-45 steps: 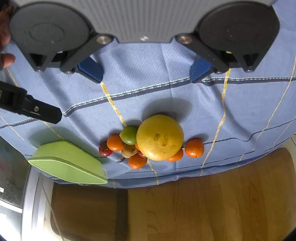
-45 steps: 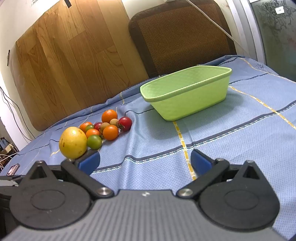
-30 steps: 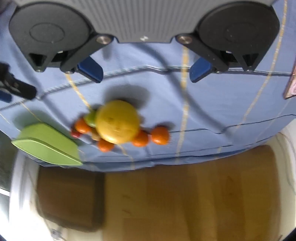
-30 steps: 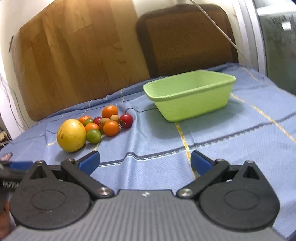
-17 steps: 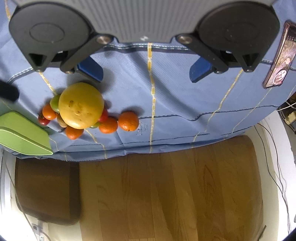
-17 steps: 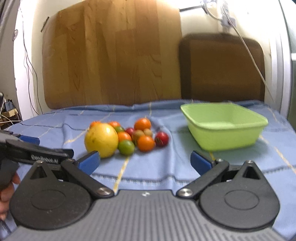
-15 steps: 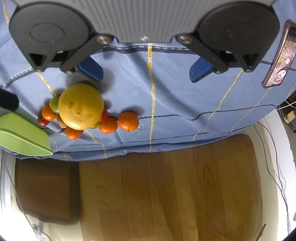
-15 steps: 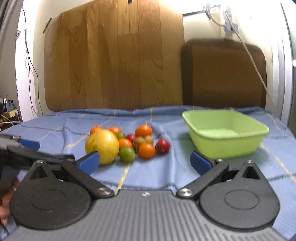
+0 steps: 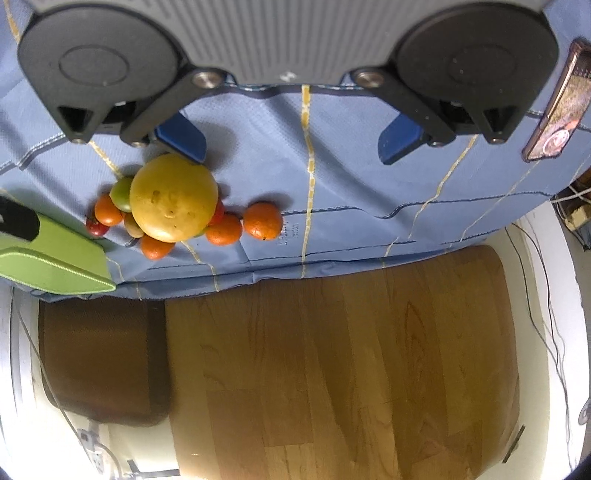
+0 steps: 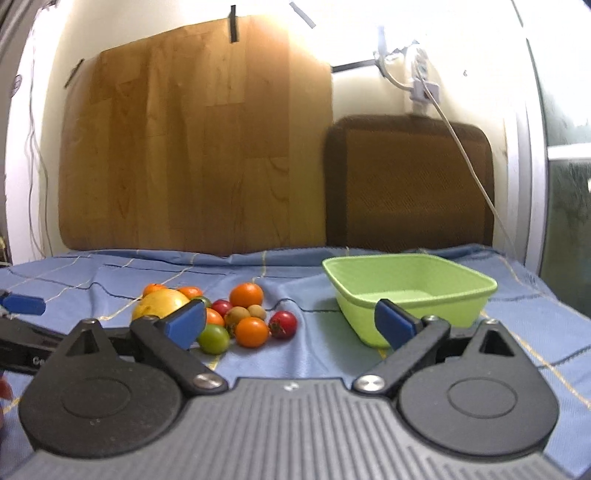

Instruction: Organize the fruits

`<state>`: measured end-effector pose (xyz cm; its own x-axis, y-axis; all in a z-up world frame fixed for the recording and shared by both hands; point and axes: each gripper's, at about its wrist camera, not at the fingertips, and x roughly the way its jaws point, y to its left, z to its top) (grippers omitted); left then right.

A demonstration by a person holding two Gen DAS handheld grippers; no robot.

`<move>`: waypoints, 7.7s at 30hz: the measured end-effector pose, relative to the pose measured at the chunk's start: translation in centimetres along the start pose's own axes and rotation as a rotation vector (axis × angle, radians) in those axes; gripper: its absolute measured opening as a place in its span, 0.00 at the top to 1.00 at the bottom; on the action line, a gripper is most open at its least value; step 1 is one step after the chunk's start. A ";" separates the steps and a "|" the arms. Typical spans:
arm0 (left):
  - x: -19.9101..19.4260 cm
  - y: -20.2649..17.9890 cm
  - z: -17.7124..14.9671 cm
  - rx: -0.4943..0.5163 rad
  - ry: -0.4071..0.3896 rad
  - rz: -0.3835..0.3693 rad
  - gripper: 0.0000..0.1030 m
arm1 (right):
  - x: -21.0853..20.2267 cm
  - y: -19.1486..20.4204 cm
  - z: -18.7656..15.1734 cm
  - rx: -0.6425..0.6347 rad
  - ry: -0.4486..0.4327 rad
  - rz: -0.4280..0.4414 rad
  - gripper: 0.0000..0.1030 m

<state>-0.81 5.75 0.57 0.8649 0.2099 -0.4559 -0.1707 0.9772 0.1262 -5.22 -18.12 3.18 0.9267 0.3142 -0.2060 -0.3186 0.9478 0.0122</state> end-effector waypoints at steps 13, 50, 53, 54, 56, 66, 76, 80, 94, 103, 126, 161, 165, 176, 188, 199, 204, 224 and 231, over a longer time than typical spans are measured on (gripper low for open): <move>0.4 0.6 0.1 -0.037 0.032 0.002 0.00 | -0.1 0.6 -0.2 -0.001 -0.002 -0.009 0.04; 2.2 0.7 0.7 -0.047 0.170 -0.059 0.00 | -0.3 1.4 -0.3 -0.006 0.045 0.047 0.04; 2.0 0.4 0.7 -0.042 0.176 -0.066 0.00 | -0.4 1.5 -0.4 0.000 0.055 0.062 0.04; 1.9 0.3 0.7 -0.043 0.178 -0.070 0.00 | -0.4 1.6 -0.4 0.003 0.060 0.066 0.04; 1.8 0.1 0.8 -0.045 0.183 -0.078 0.00 | -0.5 1.6 -0.4 0.012 0.071 0.079 0.04; 1.6 -0.2 0.9 -0.056 0.220 -0.081 0.00 | -0.6 1.1 -0.6 0.076 0.116 0.099 0.04; 0.8 -0.7 1.0 -0.031 0.220 -0.058 0.00 | -1.0 0.6 -0.9 0.102 0.134 0.102 0.04; 0.4 -0.9 1.1 -0.024 0.208 -0.050 0.00 | -1.1 0.7 -1.2 0.099 0.147 0.103 0.04; 0.2 0.1 1.3 -0.063 0.192 -0.080 0.00 | -1.4 0.5 -1.0 0.097 0.149 0.106 0.04; 1.0 2.0 4.1 -0.118 0.103 -0.268 0.00 | 0.4 1.2 0.6 -0.001 0.142 0.176 0.24; 3.6 0.0 5.3 -0.147 0.167 -0.520 0.37 | 7.1 7.0 1.4 -0.337 0.230 0.390 0.37; 8.4 -20.9 14.7 -0.099 0.165 -0.648 0.27 | 13.8 -17.3 6.0 -0.148 0.415 0.137 0.33; 3.9 -12.3 13.1 -0.162 0.080 -0.600 0.27 | 10.4 -16.9 7.0 -0.131 0.305 0.113 0.34; -2.1 5.5 6.2 -0.290 0.092 -0.168 0.29 | 5.1 -9.7 5.7 0.037 0.213 0.312 0.64; 0.7 -5.6 4.0 0.015 0.141 -0.406 0.38 | 9.9 -5.5 4.4 0.116 0.372 0.328 0.69; 2.7 -8.0 3.2 0.086 0.184 -0.398 0.67 | 10.2 -4.7 4.1 0.034 0.370 0.358 0.69; 1.6 -5.5 2.8 0.027 0.187 -0.429 0.67 | 9.9 -3.9 4.3 -0.123 0.346 0.424 0.69; -0.4 -3.0 1.2 -0.003 0.178 -0.432 0.67 | 10.8 0.5 2.8 -0.652 0.282 0.480 0.65; -1.4 -4.5 1.1 0.017 0.176 -0.486 0.67 | 7.7 -0.5 3.3 -0.523 0.292 0.479 0.66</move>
<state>-0.76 1.05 1.64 0.7495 -0.2649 -0.6067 0.2400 0.9628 -0.1240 2.78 -16.02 4.81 0.5962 0.5883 -0.5464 -0.7926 0.5396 -0.2839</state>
